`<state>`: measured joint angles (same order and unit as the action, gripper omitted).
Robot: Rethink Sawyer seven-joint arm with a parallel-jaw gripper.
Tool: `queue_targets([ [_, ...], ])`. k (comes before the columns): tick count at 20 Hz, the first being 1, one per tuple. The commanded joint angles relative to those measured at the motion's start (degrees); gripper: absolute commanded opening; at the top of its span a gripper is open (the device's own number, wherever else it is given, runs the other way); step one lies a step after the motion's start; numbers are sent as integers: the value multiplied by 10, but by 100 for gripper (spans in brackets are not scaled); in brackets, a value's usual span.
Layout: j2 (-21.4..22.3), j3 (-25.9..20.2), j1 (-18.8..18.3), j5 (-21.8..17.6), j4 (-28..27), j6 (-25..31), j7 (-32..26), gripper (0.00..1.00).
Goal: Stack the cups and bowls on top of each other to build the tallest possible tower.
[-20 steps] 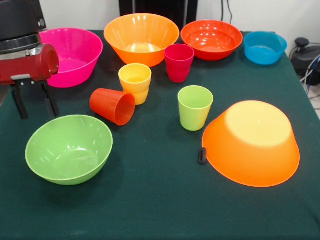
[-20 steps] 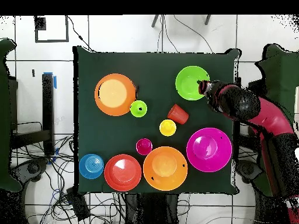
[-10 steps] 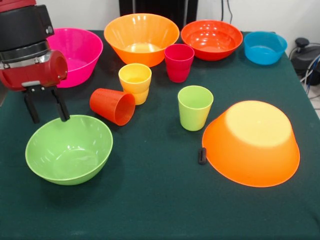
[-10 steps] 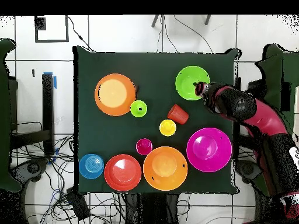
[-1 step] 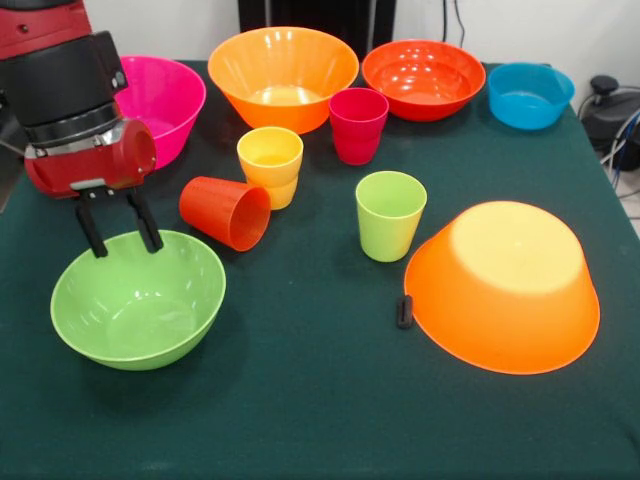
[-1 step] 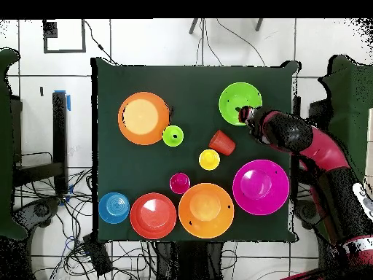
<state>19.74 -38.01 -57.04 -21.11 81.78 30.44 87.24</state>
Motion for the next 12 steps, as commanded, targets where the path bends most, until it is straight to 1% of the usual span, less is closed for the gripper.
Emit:
queue_targets([
  [1, -30, 15, 4, -3, -13, -7, 11, 100],
  [7, -42, 13, 3, -7, -19, -14, 7, 100],
  [12, -21, 13, 2, 0, -2, -6, 18, 100],
])
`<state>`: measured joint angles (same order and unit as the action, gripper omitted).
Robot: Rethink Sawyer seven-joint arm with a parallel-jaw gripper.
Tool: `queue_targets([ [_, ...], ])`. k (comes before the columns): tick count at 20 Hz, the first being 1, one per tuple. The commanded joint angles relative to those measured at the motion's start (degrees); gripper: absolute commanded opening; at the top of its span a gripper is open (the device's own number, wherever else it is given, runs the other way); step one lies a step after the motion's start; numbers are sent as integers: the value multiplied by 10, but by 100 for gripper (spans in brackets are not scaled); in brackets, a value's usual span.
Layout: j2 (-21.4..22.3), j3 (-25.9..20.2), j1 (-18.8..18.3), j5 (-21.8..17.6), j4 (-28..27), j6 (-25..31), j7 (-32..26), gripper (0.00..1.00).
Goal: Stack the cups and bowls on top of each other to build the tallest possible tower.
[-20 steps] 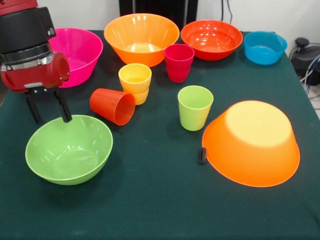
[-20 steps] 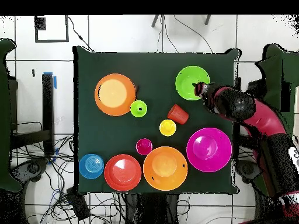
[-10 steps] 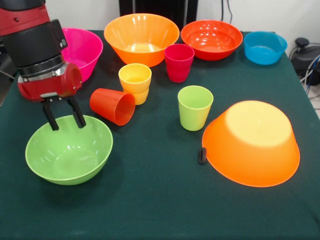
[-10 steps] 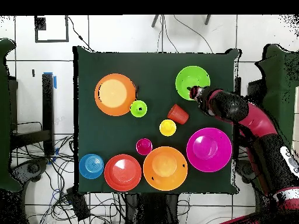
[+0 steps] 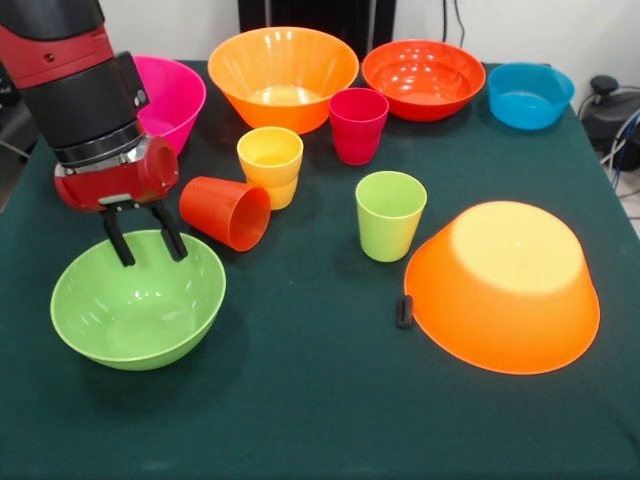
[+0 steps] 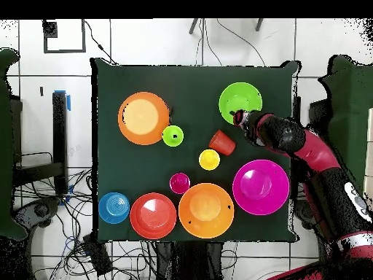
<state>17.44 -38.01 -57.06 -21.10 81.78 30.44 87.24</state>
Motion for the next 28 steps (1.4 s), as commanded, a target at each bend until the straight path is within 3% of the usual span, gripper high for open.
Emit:
queue_targets([
  [1, 9, 13, 1, 3, 4, -4, 23, 100],
  [6, 55, 19, 5, 14, 30, 3, 51, 100],
  [12, 108, 69, 33, 34, 76, -60, 170, 100],
  [18, 134, 144, 76, 95, 136, -131, 319, 100],
  [23, 122, 175, 94, 146, 153, -160, 376, 100],
  [28, 103, 175, 88, 162, 158, -157, 397, 100],
])
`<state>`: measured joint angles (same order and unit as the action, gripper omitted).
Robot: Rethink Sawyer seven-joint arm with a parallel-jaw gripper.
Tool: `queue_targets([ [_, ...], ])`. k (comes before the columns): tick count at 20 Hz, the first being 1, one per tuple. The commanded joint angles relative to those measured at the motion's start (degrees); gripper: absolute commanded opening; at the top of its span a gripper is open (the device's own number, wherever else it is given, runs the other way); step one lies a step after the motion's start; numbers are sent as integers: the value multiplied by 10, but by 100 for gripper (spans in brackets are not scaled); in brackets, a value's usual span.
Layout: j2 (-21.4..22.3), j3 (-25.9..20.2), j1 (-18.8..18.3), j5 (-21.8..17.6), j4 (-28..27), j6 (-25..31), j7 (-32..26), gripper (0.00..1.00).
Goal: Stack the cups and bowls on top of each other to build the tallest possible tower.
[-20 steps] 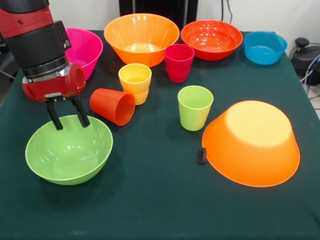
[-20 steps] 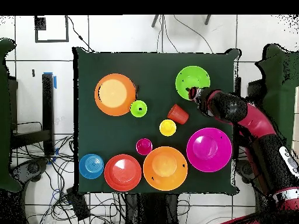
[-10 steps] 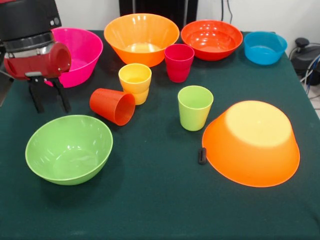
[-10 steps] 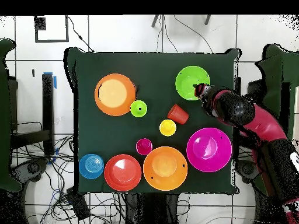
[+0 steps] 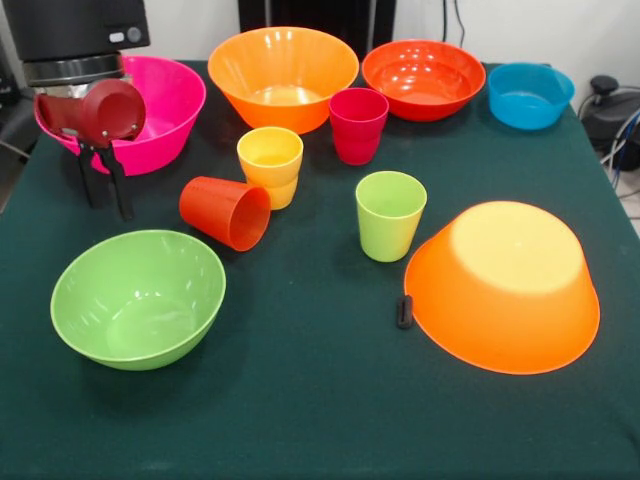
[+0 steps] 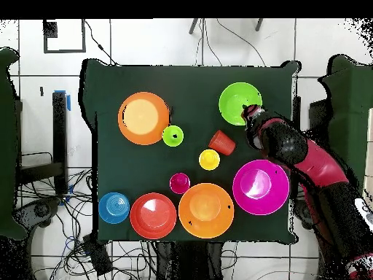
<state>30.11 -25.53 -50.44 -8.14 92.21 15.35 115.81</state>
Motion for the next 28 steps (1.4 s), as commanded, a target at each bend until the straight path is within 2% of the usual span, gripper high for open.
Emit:
queue_targets([
  [1, -25, 47, 19, 31, 55, -6, 112, 100],
  [13, -43, 67, 30, 19, 33, -1, 111, 100],
  [22, -74, 93, 45, 29, 18, -79, 146, 100],
  [28, -90, 84, 39, 39, 28, -117, 151, 100],
])
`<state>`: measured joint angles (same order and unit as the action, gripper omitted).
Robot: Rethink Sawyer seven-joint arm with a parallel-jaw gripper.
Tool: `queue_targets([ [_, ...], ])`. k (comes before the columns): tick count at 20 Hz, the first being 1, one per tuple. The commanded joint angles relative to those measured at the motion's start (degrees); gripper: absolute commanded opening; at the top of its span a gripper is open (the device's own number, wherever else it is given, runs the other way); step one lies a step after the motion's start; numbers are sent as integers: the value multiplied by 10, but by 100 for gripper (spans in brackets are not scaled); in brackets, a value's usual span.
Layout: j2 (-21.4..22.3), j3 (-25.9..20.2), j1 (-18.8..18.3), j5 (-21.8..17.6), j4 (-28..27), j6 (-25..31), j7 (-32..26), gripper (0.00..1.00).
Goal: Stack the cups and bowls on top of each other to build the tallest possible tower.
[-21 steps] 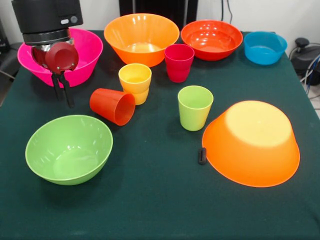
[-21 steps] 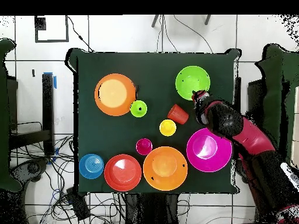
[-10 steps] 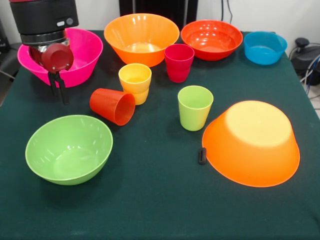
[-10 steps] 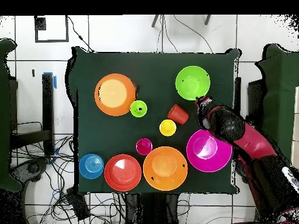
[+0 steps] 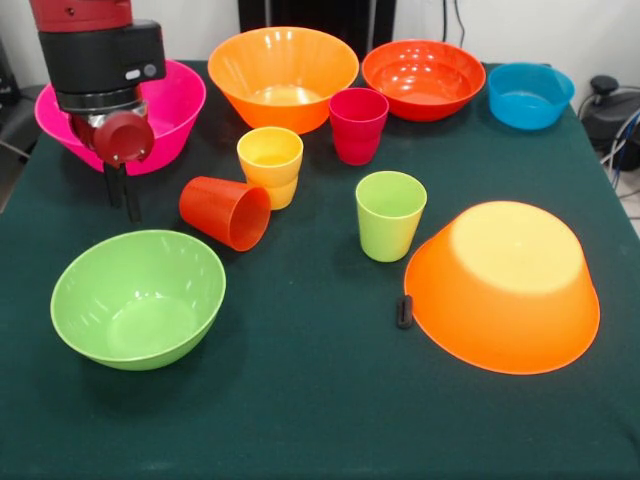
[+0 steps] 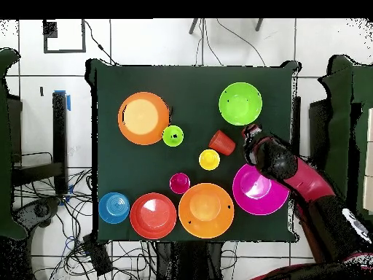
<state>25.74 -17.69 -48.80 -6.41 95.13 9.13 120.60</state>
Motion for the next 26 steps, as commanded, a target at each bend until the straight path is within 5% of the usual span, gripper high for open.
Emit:
queue_targets([
  [1, -49, 5, 23, 23, 0, -61, 103, 100],
  [26, -47, -1, 21, 41, 2, -37, 83, 100],
])
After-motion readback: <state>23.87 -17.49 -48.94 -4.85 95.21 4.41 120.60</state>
